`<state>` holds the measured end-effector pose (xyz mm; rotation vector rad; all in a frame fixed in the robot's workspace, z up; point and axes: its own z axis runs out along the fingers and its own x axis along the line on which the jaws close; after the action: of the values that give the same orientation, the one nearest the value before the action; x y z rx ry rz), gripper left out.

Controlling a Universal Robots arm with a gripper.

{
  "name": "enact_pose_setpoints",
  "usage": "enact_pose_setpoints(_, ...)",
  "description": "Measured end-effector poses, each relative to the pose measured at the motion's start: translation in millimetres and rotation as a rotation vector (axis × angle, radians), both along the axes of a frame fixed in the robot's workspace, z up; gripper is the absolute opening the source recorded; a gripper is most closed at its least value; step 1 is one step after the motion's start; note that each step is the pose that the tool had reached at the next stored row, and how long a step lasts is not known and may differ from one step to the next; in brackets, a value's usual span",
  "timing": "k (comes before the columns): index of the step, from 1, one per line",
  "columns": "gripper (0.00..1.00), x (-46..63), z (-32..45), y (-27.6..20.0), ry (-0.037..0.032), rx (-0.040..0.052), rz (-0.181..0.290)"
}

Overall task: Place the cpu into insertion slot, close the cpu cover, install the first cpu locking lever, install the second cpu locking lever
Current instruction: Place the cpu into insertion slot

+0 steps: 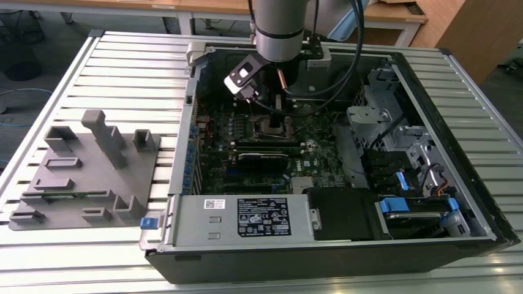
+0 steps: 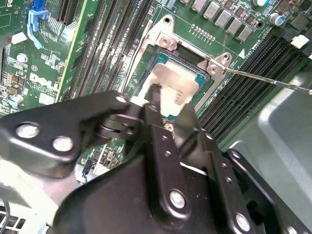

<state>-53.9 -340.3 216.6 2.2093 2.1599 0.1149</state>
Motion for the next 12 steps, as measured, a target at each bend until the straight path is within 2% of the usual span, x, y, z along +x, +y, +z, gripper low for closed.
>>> enact_pose_setpoints(1, 0.35, 0.0, 0.1, 0.0, -0.0001, 0.0001, 0.0)
enact_pose_setpoints(4, 0.29, 0.0, 0.4, 0.0, 0.0, 0.0, 0.0)
enact_pose_setpoints(6, 0.18, 0.0, 0.6, 0.0, 0.0, 0.0, 0.0)
enact_pose_setpoints(7, 0.18, 0.0, 0.7, 0.0, 0.0, 0.0, 0.0)
enact_pose_setpoints(8, 0.12, 0.0, 0.8, 0.0, 0.0, 0.0, 0.0)
enact_pose_setpoints(12, 0.11, 0.0, 1.2, 0.0, 0.0, 0.0, 0.0)
